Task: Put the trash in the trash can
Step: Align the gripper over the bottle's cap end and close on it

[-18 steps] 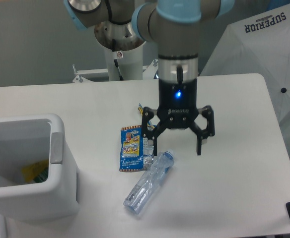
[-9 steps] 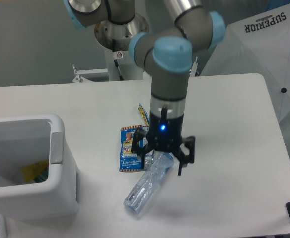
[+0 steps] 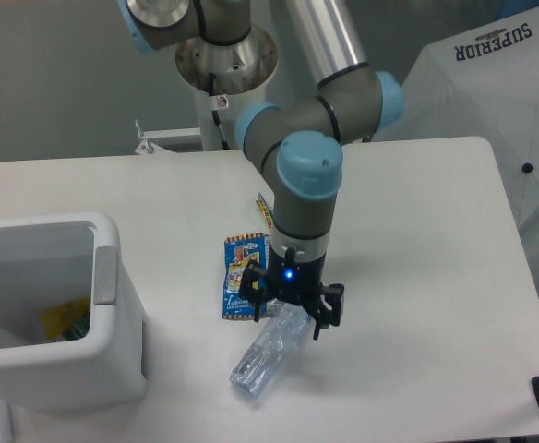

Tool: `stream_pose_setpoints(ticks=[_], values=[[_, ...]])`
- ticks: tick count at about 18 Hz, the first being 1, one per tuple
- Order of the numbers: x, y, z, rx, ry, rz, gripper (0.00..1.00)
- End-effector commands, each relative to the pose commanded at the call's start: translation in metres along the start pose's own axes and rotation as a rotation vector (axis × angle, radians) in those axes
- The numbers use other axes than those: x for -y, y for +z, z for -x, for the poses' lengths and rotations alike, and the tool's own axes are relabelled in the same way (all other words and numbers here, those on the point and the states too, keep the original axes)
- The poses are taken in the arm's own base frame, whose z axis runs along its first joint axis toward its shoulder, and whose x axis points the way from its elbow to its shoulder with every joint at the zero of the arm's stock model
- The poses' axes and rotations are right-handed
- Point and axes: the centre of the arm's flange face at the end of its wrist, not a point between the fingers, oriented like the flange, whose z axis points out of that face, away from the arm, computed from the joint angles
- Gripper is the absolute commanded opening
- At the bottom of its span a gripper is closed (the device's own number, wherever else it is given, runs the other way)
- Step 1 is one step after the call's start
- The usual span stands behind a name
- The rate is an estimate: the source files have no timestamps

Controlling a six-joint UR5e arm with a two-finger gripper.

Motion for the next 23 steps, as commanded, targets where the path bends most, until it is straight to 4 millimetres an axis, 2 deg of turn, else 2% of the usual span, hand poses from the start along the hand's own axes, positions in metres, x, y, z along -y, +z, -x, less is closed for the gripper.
stream_pose_setpoints(ticks=[3,6,9,17,23], values=[[0.004,0.021,-0.004,-0.003,0.018,0.047,1.00],[0.012,0.030,-0.004,-0.005,0.034,0.045,1.00],[0.021,0.049,-0.005,-0.017,0.043,0.053,1.00],[0.027,0.075,-0.010,-0.031,0.064,0.062,1.00],[0.027,0.085,-0.017,-0.042,0.074,0.072,1.00]])
